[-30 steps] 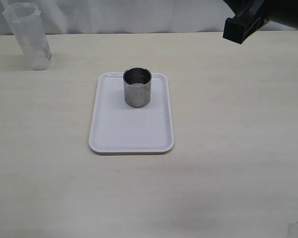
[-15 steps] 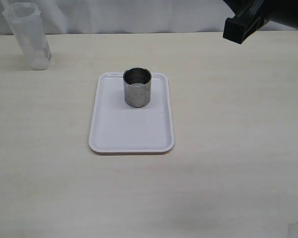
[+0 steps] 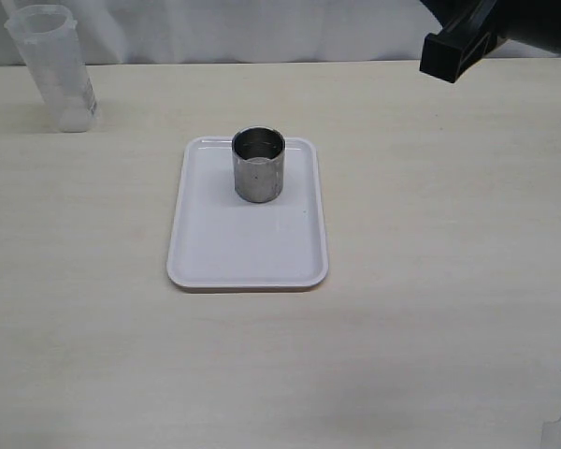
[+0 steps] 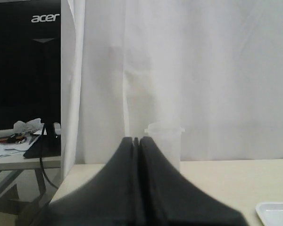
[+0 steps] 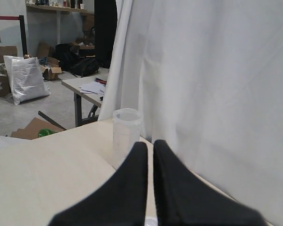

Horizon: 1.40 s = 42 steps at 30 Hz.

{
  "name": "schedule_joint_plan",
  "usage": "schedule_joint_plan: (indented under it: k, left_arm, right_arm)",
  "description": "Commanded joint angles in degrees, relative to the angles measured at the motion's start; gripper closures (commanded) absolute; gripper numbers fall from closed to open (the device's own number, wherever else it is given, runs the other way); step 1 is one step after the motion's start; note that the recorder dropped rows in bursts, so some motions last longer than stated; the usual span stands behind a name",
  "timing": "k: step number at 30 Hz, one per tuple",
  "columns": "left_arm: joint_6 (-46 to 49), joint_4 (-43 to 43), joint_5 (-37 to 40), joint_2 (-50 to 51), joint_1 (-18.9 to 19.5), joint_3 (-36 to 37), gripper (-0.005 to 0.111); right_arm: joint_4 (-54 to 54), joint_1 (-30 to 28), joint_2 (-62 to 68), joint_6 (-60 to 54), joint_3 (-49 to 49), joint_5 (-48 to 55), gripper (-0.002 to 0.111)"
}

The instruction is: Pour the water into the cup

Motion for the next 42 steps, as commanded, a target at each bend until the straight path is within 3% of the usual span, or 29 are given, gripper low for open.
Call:
schedule_joint_plan:
  k: [1, 16, 22, 25, 30, 42]
  left_arm:
    - [-0.4, 0.0, 1.7, -0.1, 0.0, 1.3, 0.107]
    - [-2.4, 1.4, 1.2, -0.1, 0.0, 7.1, 0.107]
    - [-3.3, 2.6, 3.2, -0.1, 0.0, 7.1, 0.107]
    - [-5.6, 7.0, 6.7, -0.1, 0.0, 7.1, 0.107]
    - [-6.2, 7.4, 12.3, -0.1, 0.0, 7.1, 0.107]
    - [-6.1, 7.4, 12.5, -0.1, 0.0, 7.1, 0.107]
  right_arm:
    - [0.5, -0.2, -0.2, -0.4, 0.3, 0.5, 0.104]
    - [0.5, -0.2, -0.2, -0.4, 0.3, 0.5, 0.104]
    - [0.5, -0.2, -0.2, -0.4, 0.3, 0.5, 0.104]
    - [0.5, -0.2, -0.2, -0.4, 0.3, 0.5, 0.104]
    - [0.5, -0.2, -0.2, -0.4, 0.3, 0.5, 0.104]
    - [0.5, -0.2, -0.2, -0.4, 0.3, 0.5, 0.104]
